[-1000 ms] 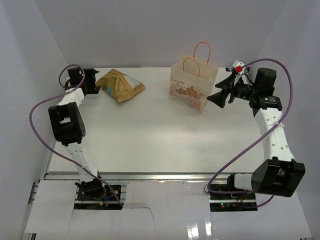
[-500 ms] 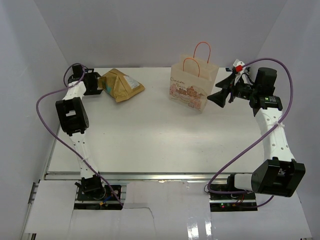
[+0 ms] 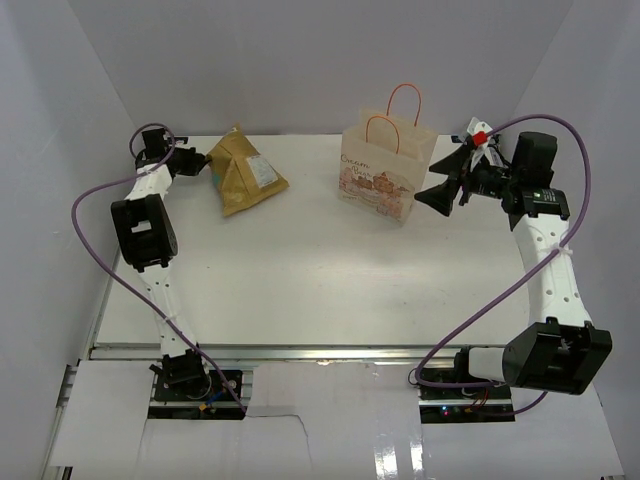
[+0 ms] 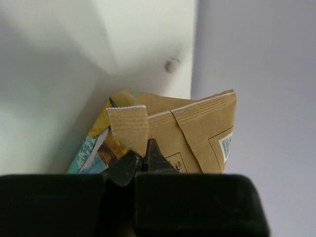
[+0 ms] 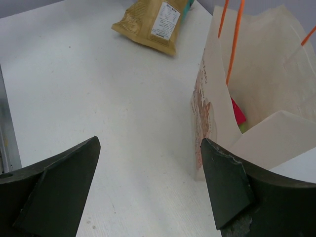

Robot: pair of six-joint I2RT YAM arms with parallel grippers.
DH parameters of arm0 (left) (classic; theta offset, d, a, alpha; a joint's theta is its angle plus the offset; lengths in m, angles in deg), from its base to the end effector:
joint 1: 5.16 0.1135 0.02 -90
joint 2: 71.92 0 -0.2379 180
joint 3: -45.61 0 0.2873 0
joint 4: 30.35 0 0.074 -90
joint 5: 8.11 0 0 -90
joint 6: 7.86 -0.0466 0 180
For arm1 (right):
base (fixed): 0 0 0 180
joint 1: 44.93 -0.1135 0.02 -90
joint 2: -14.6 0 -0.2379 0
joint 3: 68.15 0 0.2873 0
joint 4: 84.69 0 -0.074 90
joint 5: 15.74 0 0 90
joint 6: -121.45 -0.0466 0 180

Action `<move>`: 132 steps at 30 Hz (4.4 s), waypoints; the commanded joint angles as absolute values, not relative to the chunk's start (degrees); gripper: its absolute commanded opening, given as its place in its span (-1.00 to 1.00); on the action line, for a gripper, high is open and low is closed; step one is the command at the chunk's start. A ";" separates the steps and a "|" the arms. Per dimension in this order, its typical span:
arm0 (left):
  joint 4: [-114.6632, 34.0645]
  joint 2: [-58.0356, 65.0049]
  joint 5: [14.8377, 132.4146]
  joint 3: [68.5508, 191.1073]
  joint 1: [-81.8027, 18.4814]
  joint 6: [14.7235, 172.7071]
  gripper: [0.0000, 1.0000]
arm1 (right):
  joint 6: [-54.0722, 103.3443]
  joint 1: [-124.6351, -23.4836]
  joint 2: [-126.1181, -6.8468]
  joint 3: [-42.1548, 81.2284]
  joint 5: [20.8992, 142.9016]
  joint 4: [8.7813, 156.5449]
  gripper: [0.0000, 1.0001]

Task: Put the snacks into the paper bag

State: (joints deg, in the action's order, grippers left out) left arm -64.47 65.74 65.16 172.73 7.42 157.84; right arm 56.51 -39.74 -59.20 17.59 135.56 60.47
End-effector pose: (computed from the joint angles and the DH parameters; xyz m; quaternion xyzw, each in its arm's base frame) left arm 0.5521 0.1095 0.1378 -0.5955 0.6942 -0.3140 0.2547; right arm 0.3259 0.0114 0.3639 -0.4012 0.6576 0.2861 0.5698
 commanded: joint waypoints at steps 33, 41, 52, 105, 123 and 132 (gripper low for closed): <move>-28.08 3.58 27.57 120.42 -3.31 115.97 -1.00 | 47.36 -81.58 -88.05 60.87 105.89 55.85 0.87; -27.81 -1.08 27.04 116.81 -3.40 116.76 -1.00 | 48.24 -85.01 -89.20 55.09 104.84 52.15 0.91; -27.37 -2.84 27.39 116.55 -3.40 118.17 -1.00 | 49.73 -87.47 -88.41 51.57 106.07 49.86 -0.08; -37.66 -22.09 55.26 105.74 -2.44 114.65 0.96 | 47.27 -43.44 -71.54 52.73 124.09 71.48 -0.84; -37.13 -22.00 54.64 104.15 -2.35 115.27 0.96 | 55.71 -41.16 -66.70 45.24 122.34 63.66 -0.85; -37.57 -22.35 54.38 103.54 -2.35 115.45 0.96 | 57.20 -40.80 -66.09 43.14 121.72 61.29 -0.85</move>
State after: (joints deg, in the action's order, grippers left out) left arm -37.69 -20.92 55.45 103.99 -2.64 115.41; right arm 55.64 -41.03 -68.01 43.67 121.96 59.18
